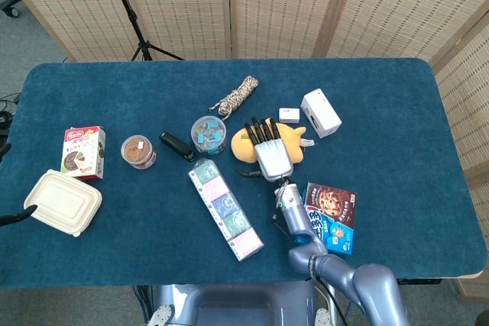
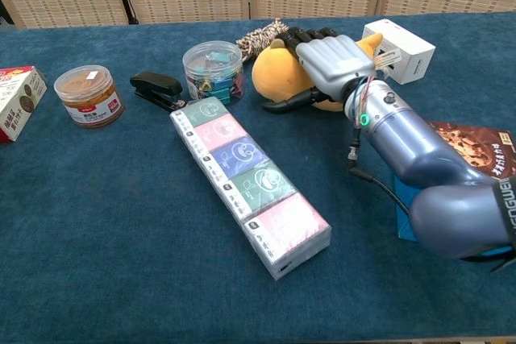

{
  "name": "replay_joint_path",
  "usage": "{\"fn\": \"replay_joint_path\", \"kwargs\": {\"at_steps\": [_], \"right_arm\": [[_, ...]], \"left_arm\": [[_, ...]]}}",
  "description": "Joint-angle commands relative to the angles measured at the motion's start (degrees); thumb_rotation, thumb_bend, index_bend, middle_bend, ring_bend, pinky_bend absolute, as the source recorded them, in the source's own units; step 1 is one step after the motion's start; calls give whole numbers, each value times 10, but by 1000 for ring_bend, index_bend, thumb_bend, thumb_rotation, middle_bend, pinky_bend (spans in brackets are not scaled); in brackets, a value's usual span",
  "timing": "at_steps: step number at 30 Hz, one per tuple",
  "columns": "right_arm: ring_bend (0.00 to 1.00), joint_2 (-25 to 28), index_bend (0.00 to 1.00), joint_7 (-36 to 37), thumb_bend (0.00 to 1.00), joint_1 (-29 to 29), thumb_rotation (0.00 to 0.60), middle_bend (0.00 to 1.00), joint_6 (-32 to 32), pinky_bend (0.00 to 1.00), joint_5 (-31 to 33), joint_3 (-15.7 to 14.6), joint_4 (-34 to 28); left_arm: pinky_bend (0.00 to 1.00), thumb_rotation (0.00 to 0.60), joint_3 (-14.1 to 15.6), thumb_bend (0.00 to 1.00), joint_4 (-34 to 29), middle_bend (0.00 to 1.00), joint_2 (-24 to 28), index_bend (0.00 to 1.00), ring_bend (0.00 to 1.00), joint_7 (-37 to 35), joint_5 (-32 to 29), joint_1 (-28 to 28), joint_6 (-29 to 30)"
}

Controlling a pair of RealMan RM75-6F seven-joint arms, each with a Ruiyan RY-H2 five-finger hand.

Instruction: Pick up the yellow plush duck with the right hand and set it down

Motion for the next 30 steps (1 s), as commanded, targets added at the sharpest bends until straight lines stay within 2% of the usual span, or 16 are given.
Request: {"fn": "replay_joint_path", "kwargs": {"at_steps": [1,17,30], "right_arm": [[0,13,0,-6,0,-14,170,0,9,0,3,-3,-15],[0,97,0,-65,0,-97,172,0,37,0,41,-13,-173],[0,125,0,-40,0,-119,171,0,39,0,54,-12,-206]], "left_arm": [[0,600,1,0,-1,0,-1,0,0,3,1,0,0],[0,600,2,0,-7,0,-4,0,0,17,2,0,2],[0,600,2,0,-5,0,-2,0,0,10,3,1,1]]}}
